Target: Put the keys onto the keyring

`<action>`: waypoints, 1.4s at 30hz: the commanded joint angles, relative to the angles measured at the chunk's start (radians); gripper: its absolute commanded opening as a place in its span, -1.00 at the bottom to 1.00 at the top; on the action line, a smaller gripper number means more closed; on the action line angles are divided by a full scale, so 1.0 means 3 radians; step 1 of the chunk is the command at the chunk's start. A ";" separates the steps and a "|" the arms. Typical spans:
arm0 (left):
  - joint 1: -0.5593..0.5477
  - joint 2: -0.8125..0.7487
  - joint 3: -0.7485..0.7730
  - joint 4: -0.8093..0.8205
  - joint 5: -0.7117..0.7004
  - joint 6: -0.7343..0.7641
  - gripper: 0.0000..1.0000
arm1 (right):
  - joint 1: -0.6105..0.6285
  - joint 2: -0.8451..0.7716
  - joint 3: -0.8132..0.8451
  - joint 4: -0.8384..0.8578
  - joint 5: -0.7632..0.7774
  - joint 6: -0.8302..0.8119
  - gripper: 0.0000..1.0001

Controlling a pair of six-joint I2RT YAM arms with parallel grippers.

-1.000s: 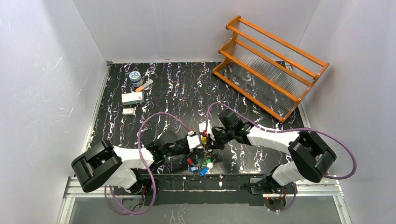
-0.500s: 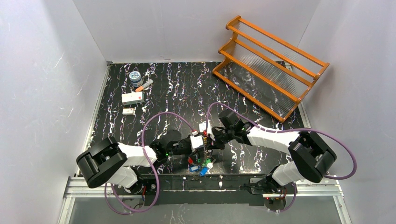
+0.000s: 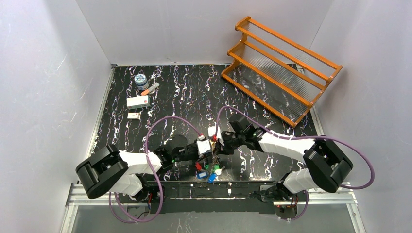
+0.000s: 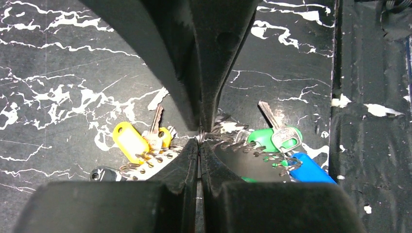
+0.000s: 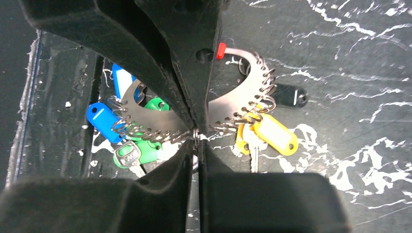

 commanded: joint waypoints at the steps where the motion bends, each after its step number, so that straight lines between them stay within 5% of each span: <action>1: -0.0025 -0.0181 -0.0030 0.0039 -0.0001 -0.0032 -1.00 | -0.0017 -0.0169 -0.0044 0.0407 -0.0063 0.0134 -0.48; 5: -0.0025 -0.0281 -0.0112 0.0114 -0.0060 -0.0081 -1.00 | -0.0098 -0.0360 -0.0207 0.0700 -0.0108 0.0296 -0.29; 14: -0.0025 -0.0452 -0.0377 0.0635 -0.0199 -0.0235 -1.00 | -0.0467 -0.0673 -0.0685 0.1635 -0.0702 0.0861 -0.28; 42: -0.0026 -0.0793 -0.0581 0.0913 -0.0017 -0.0209 -1.00 | -0.0519 -0.0228 -0.0533 0.1910 -0.1227 0.0974 -0.30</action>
